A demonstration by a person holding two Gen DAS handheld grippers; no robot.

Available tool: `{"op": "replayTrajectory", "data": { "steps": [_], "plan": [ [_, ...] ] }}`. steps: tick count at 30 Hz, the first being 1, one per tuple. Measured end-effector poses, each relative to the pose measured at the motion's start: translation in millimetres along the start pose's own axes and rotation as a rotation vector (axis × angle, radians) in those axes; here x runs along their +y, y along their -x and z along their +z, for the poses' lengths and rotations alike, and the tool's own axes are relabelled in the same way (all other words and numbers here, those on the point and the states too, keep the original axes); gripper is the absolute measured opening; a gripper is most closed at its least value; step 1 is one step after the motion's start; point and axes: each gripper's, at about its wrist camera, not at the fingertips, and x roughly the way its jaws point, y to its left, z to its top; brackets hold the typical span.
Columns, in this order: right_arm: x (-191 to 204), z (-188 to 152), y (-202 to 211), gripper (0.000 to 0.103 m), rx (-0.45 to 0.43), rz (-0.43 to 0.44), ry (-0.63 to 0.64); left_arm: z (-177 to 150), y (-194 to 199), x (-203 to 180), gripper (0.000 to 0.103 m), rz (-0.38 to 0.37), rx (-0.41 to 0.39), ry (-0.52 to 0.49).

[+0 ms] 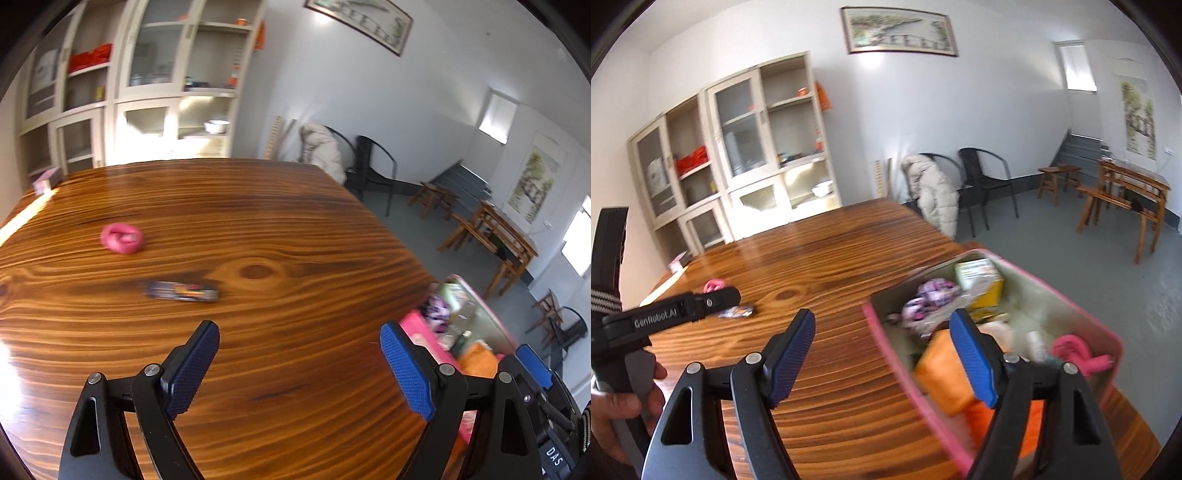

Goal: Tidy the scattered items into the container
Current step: 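Move both open tools back over the table, then lower the right tool onto the clear lighter and grasp it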

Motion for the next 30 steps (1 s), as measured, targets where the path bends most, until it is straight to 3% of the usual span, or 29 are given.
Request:
{"op": "replayTrajectory", "data": {
  "steps": [5, 9, 14, 23, 30],
  "plan": [
    [57, -8, -34, 0.082, 0.093, 0.073, 0.071, -2, 20, 79, 0.091, 0.115, -0.014, 0.072],
    [96, -12, -67, 0.082, 0.162, 0.104, 0.088, -3, 33, 140, 0.091, 0.152, -0.017, 0.162],
    [154, -17, -114, 0.082, 0.220, 0.112, 0.126, 3, 41, 189, 0.091, 0.196, -0.022, 0.187],
    [225, -23, -182, 0.082, 0.275, 0.038, 0.190, 16, 52, 242, 0.091, 0.232, -0.052, 0.229],
    [246, -14, -200, 0.083, 0.264, -0.035, 0.247, 21, 49, 256, 0.091, 0.233, -0.049, 0.244]
  ]
}}
